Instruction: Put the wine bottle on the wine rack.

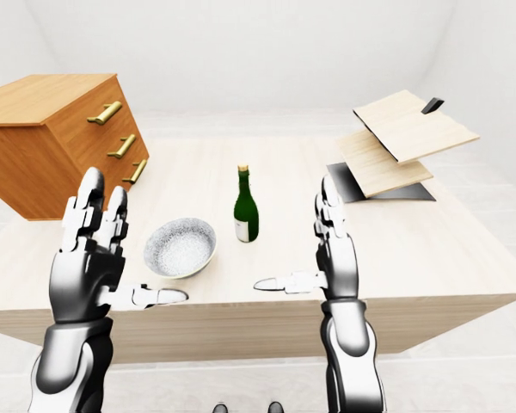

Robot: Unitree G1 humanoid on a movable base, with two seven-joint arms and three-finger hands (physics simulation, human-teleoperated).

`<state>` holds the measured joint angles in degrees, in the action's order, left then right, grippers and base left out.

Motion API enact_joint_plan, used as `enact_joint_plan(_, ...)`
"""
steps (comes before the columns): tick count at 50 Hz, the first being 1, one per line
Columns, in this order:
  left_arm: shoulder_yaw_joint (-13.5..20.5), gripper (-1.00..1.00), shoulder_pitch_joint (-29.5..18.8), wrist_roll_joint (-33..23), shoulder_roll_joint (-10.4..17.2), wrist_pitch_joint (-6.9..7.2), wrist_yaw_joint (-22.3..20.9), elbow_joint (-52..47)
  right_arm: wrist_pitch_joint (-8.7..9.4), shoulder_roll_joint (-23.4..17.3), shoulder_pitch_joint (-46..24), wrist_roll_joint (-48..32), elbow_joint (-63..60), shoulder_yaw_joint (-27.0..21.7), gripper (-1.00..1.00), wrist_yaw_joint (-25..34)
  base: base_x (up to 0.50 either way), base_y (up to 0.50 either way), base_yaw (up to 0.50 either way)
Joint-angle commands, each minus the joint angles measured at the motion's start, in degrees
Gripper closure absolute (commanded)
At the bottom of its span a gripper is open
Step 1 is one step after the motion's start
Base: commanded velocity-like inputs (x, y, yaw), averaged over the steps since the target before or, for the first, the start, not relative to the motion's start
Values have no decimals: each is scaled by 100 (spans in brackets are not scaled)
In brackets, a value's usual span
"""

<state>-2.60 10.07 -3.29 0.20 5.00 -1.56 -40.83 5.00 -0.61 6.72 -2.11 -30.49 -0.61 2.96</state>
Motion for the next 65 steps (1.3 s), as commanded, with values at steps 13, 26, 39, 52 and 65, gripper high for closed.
enact_joint_plan(13,-121,-100,407,7,3,0,31,-701,0,-54,268,-192,-340,51,-100,206,-39,-12,0)
enact_joint_plan(26,-203,-100,549,-66,20,0,118,-763,0,-15,353,-86,-245,-29,-100,389,-3,-50,0)
enact_joint_plan(39,-180,-100,599,-54,38,0,159,-740,0,133,340,247,24,-246,-100,338,0,-50,0)
enact_joint_plan(52,-244,-100,539,-86,16,0,196,-741,0,82,376,440,-25,-194,-100,323,0,0,36)
enact_joint_plan(65,-280,-100,470,-34,20,0,253,-739,0,48,335,572,-17,-195,-100,347,0,0,50)
